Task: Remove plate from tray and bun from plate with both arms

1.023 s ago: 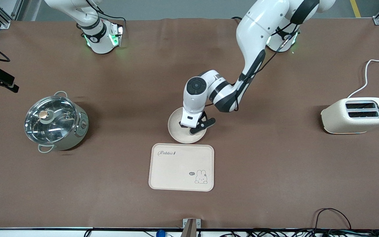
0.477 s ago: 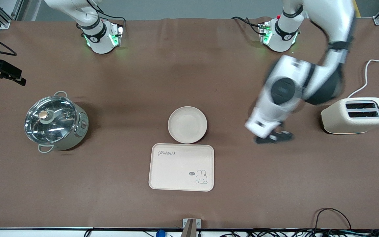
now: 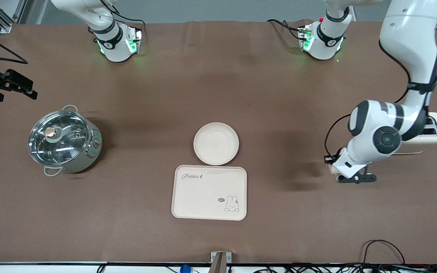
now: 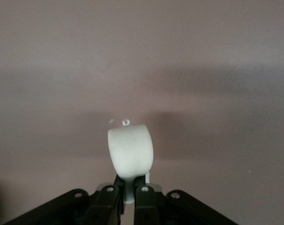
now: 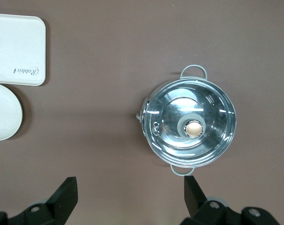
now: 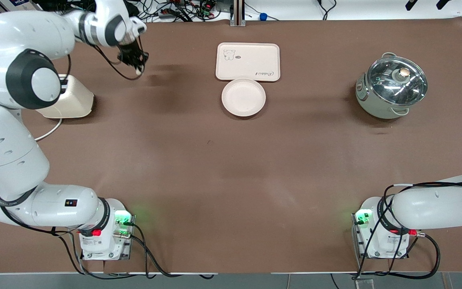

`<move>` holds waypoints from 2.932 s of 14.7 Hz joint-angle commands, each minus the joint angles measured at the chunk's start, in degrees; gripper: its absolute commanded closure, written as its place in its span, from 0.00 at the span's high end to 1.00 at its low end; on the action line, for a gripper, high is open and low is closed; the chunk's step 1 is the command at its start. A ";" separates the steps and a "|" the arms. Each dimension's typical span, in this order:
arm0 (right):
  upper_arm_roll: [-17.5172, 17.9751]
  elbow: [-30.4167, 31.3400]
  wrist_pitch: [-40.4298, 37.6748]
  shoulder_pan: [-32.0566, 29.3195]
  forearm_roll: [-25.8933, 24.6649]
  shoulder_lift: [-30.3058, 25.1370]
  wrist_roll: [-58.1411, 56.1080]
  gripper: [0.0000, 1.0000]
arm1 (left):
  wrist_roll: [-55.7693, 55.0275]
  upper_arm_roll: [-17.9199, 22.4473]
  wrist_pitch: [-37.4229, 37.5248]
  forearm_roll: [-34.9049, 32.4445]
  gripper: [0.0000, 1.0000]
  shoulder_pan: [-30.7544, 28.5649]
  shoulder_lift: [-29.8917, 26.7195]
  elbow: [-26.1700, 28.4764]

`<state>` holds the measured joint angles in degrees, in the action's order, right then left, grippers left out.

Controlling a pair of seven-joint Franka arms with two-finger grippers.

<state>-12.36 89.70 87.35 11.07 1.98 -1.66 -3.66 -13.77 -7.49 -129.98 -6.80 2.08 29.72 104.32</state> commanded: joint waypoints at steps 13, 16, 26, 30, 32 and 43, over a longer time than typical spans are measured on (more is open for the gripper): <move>-0.39 0.13 2.74 0.71 -0.57 2.10 -0.03 1.00 | 0.93 -0.95 8.81 2.14 1.00 -1.64 -10.90 -5.68; -0.39 -0.05 2.74 1.15 -0.48 2.10 -0.03 1.00 | 3.30 -0.95 23.23 2.05 1.00 -1.46 -15.64 -14.21; -0.56 0.12 2.12 0.97 -0.83 1.75 -0.21 1.00 | 7.70 1.77 42.88 3.55 1.00 0.02 -32.87 -15.39; -0.83 0.12 2.03 0.80 -0.92 1.58 -0.29 1.00 | 8.05 7.75 41.03 3.72 1.00 7.06 -35.00 -12.21; -0.92 0.39 1.86 0.36 -0.92 1.40 -0.73 1.00 | 8.14 7.93 41.20 3.81 1.00 6.97 -33.86 -13.18; -0.92 0.65 0.54 -1.31 -0.83 0.61 -3.37 1.00 | 9.11 8.63 42.88 8.29 1.00 6.62 -30.51 -18.54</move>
